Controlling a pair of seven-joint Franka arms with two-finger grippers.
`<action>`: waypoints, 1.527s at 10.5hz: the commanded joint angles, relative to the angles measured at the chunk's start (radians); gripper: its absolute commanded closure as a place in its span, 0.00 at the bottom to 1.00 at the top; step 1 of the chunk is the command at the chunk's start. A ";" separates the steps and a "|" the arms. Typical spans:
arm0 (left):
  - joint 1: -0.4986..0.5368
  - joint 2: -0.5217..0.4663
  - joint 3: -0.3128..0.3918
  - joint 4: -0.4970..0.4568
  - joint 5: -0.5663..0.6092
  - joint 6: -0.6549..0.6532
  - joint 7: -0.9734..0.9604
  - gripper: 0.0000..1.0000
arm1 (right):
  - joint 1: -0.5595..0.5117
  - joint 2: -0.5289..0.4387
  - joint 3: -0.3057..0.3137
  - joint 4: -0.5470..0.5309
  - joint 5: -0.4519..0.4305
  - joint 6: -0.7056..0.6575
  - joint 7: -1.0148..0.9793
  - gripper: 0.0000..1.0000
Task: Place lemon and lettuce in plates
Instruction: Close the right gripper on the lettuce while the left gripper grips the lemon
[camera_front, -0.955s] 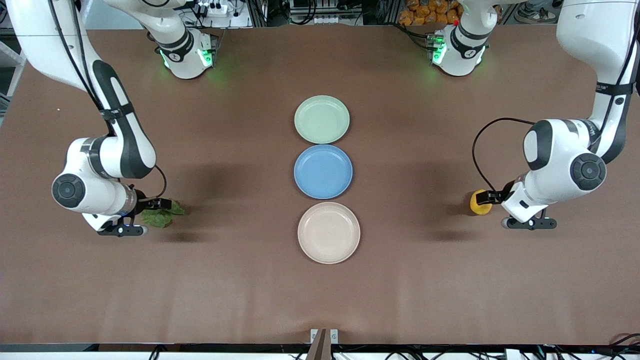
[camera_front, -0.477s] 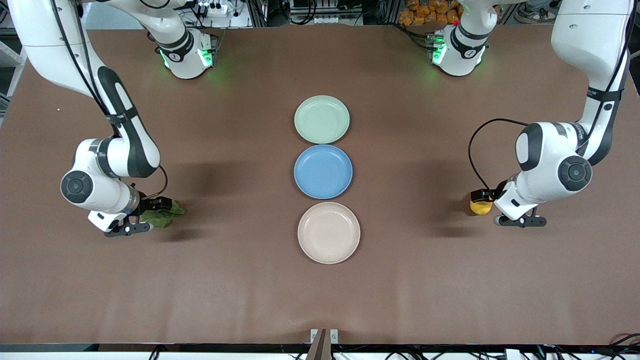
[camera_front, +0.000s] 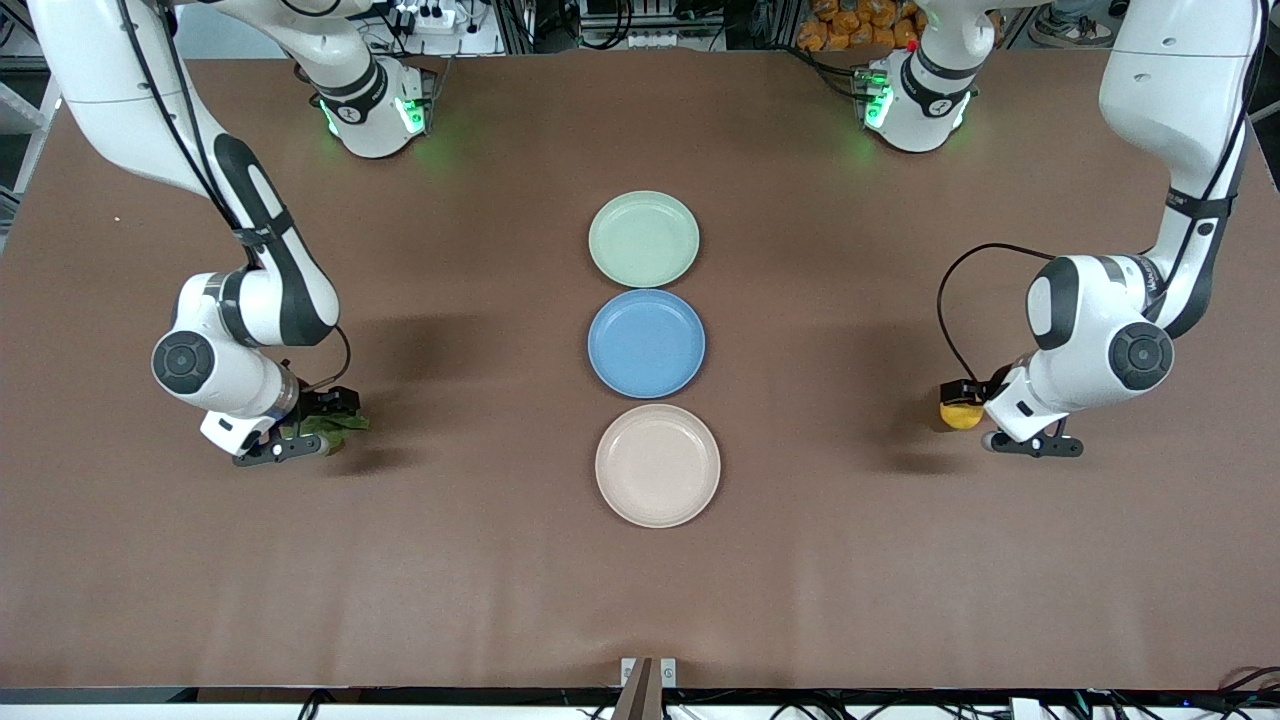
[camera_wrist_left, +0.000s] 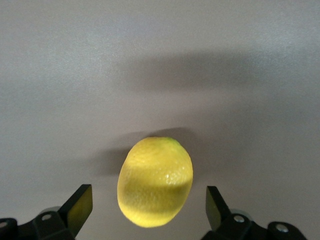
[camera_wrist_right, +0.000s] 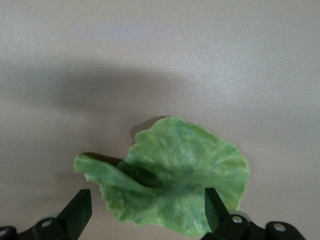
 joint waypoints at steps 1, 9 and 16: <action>0.005 0.016 -0.003 -0.037 0.021 0.066 0.014 0.00 | -0.007 -0.013 0.001 -0.024 -0.044 0.031 -0.010 0.00; 0.021 0.070 -0.003 -0.040 0.022 0.115 0.070 0.00 | -0.048 0.010 0.003 -0.060 -0.054 0.128 -0.032 0.00; 0.015 0.072 -0.003 -0.036 0.021 0.114 0.063 0.19 | -0.059 0.025 0.004 -0.060 -0.052 0.149 -0.032 0.00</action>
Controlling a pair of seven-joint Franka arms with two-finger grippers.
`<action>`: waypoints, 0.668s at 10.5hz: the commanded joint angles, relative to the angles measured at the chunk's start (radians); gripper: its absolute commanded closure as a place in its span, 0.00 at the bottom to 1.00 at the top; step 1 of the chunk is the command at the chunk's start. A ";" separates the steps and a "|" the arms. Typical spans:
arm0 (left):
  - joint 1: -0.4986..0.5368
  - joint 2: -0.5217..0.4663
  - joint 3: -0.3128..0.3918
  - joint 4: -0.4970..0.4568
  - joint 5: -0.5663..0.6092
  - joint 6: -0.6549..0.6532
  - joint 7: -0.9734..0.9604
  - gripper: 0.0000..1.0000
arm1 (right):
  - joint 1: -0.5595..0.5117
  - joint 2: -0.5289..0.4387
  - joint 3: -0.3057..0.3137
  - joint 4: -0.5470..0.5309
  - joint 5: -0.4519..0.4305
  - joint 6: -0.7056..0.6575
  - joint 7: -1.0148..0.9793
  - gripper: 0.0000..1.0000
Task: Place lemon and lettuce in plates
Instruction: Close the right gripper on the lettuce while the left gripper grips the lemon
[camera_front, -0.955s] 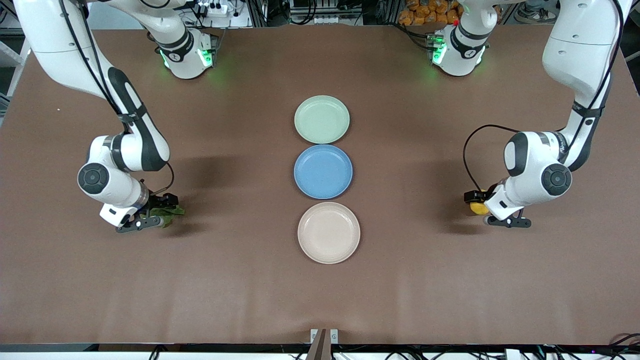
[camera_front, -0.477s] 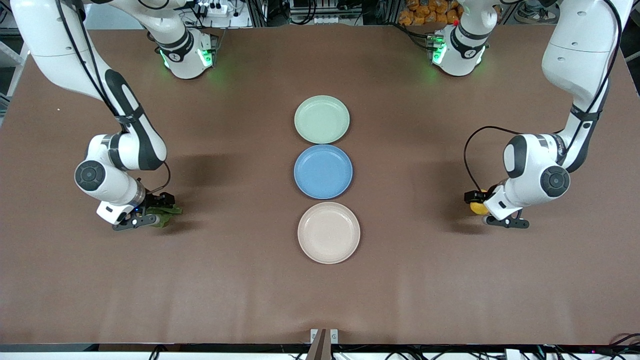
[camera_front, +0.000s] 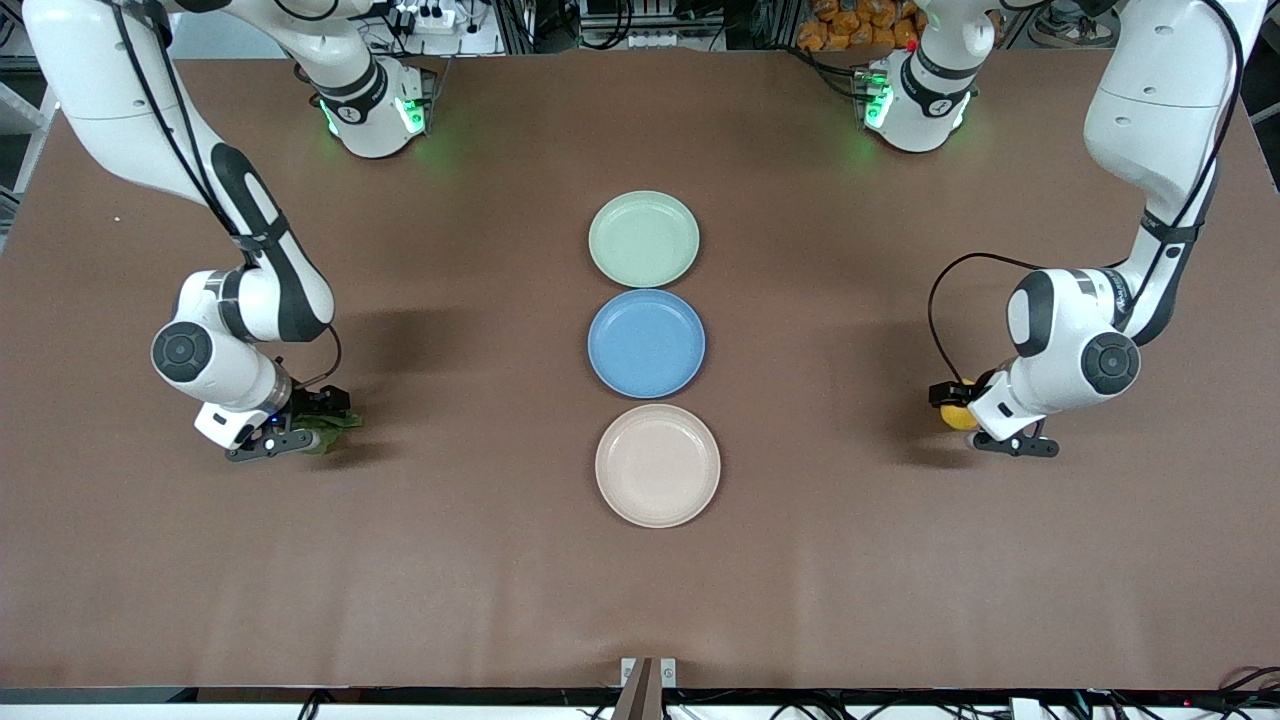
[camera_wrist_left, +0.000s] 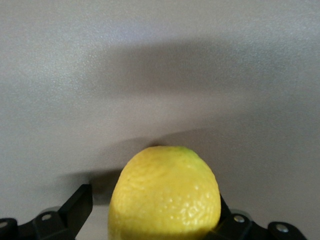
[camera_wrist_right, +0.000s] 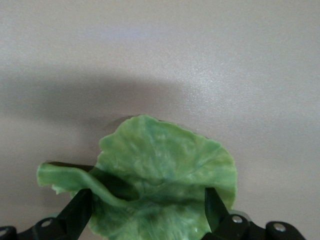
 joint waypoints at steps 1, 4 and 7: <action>-0.007 -0.006 -0.004 -0.005 0.021 0.011 0.005 0.37 | -0.015 0.002 0.010 -0.002 -0.014 0.012 -0.004 0.35; -0.008 -0.006 -0.004 -0.002 0.021 0.011 0.006 0.89 | -0.015 -0.003 0.011 -0.001 -0.005 0.001 0.009 0.94; -0.011 -0.012 -0.002 0.008 0.021 0.003 0.010 1.00 | -0.012 -0.013 0.011 -0.001 -0.005 -0.003 0.009 1.00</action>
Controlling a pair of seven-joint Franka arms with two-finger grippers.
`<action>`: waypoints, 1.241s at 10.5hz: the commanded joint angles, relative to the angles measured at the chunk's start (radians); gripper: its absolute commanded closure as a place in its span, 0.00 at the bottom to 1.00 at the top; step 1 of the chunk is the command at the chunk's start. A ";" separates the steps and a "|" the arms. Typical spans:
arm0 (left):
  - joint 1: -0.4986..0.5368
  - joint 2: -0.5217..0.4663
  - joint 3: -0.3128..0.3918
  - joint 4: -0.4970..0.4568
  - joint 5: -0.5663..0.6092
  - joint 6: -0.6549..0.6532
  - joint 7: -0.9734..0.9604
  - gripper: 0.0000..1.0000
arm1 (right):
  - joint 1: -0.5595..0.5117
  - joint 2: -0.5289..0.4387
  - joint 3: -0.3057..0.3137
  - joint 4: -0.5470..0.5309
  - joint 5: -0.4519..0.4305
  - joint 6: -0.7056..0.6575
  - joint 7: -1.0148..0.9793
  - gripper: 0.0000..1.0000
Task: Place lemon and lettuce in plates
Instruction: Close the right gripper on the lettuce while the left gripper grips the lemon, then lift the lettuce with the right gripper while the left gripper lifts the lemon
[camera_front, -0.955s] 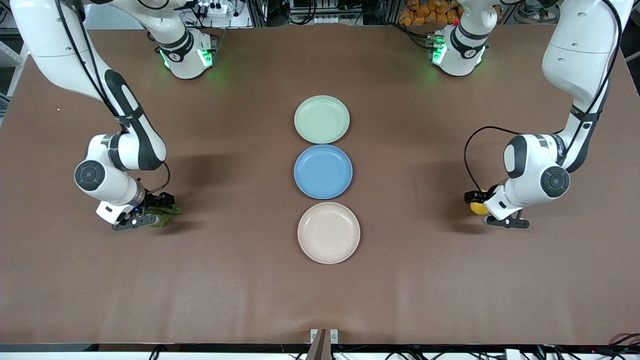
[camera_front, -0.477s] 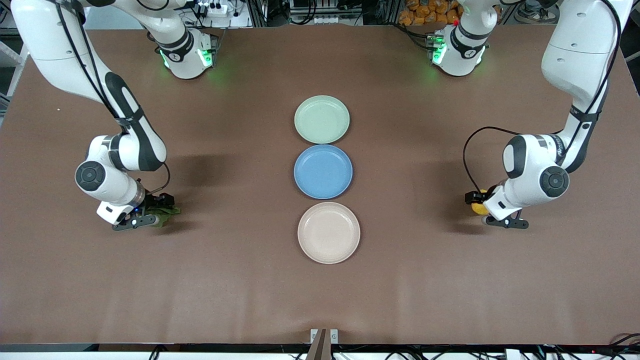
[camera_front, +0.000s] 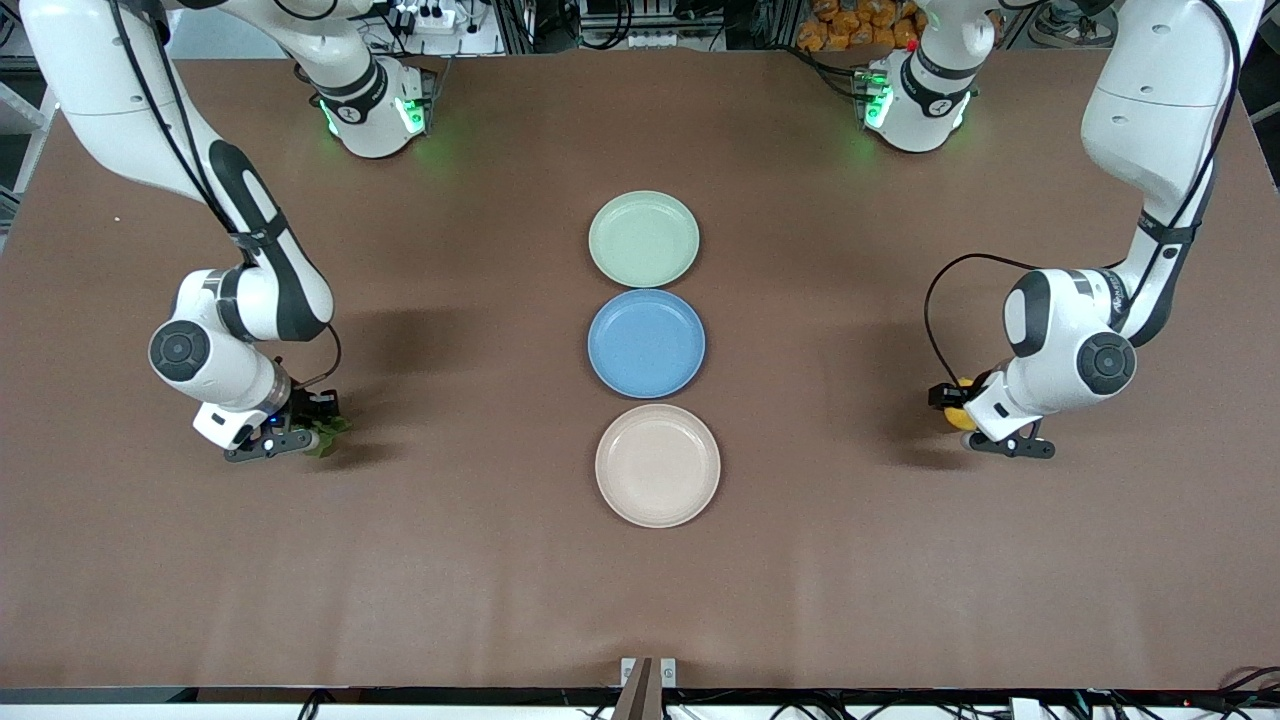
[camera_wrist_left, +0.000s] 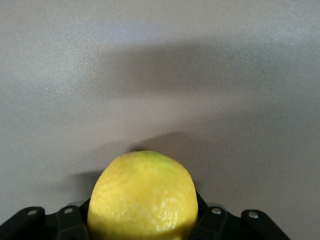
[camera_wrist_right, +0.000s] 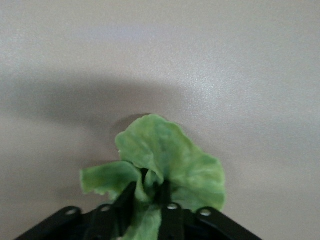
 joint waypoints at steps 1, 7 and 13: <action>-0.005 -0.013 0.001 0.013 0.019 -0.012 0.006 1.00 | -0.009 -0.010 0.000 -0.004 -0.009 0.000 0.006 1.00; -0.062 -0.016 -0.003 0.192 0.017 -0.221 -0.075 1.00 | -0.012 -0.178 0.000 0.002 -0.007 -0.202 0.040 1.00; -0.203 -0.005 -0.006 0.300 -0.029 -0.232 -0.332 1.00 | 0.030 -0.364 0.005 0.019 0.154 -0.460 0.057 1.00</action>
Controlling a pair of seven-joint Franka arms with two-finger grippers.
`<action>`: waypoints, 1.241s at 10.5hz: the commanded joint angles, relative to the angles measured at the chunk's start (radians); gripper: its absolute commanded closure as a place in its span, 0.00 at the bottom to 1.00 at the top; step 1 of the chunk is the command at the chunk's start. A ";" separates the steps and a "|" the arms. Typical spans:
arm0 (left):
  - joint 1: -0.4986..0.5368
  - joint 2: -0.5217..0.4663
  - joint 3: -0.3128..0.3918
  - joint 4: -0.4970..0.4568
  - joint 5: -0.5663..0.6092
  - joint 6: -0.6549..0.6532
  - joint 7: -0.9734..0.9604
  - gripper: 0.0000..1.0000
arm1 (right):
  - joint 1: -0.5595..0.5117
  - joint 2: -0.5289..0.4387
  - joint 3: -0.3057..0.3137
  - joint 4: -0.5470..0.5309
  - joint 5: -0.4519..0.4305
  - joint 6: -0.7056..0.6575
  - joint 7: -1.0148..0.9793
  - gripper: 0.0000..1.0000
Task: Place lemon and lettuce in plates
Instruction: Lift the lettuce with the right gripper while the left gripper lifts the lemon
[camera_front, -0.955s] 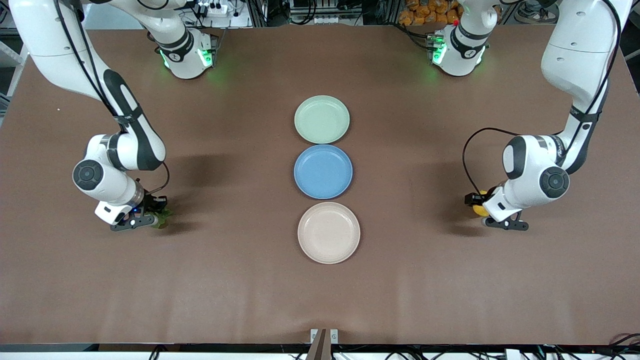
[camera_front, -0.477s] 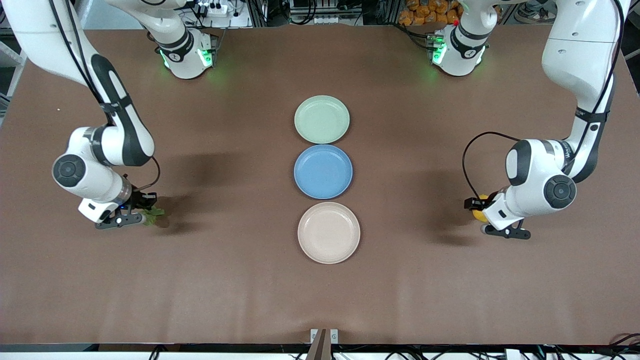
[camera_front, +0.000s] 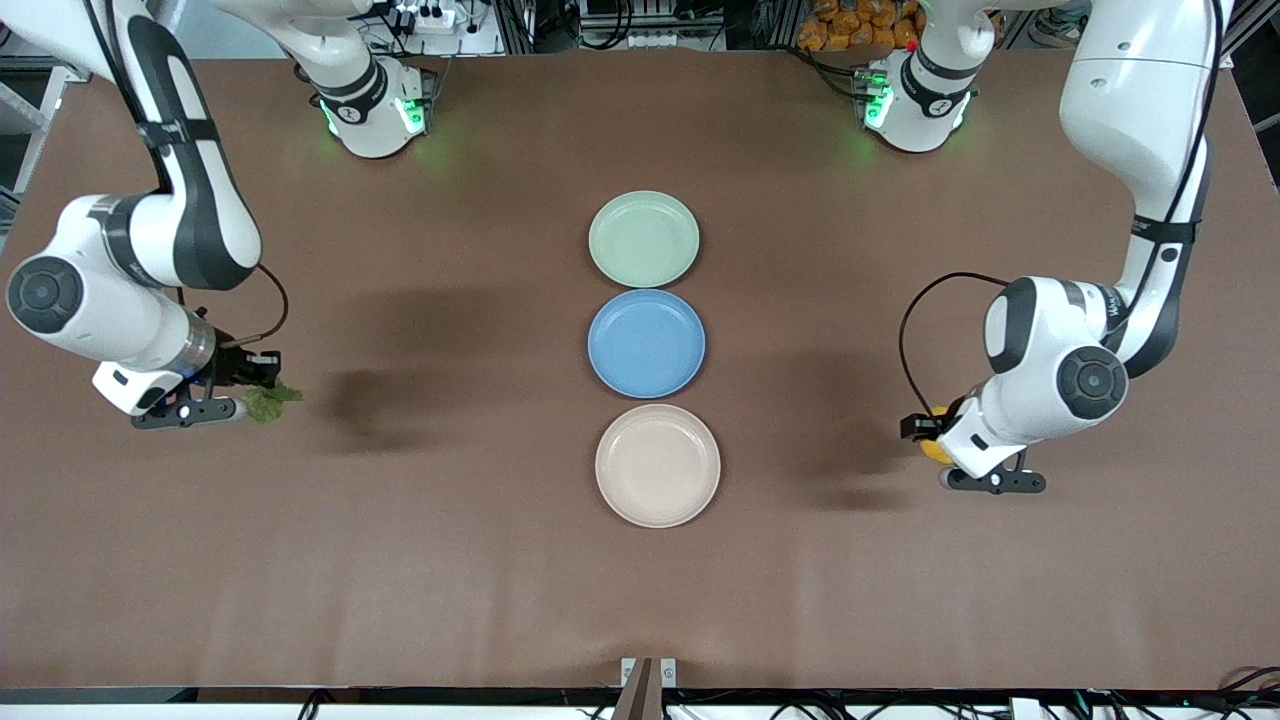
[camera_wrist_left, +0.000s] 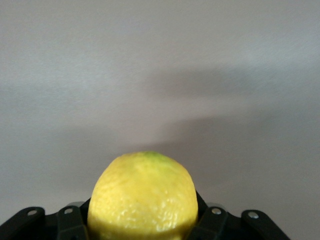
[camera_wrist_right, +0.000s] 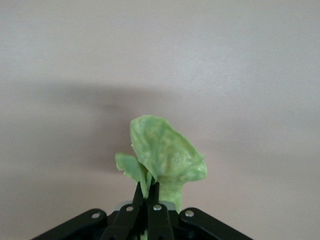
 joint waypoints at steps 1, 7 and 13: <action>-0.078 0.006 0.008 0.044 -0.024 -0.023 -0.105 1.00 | 0.041 -0.051 0.004 -0.015 0.048 -0.044 0.076 1.00; -0.220 0.052 0.007 0.126 -0.067 -0.023 -0.336 1.00 | 0.245 -0.044 0.003 0.035 0.048 -0.084 0.433 1.00; -0.333 0.149 0.008 0.257 -0.079 -0.005 -0.478 1.00 | 0.417 -0.008 0.003 0.101 0.048 -0.104 0.682 1.00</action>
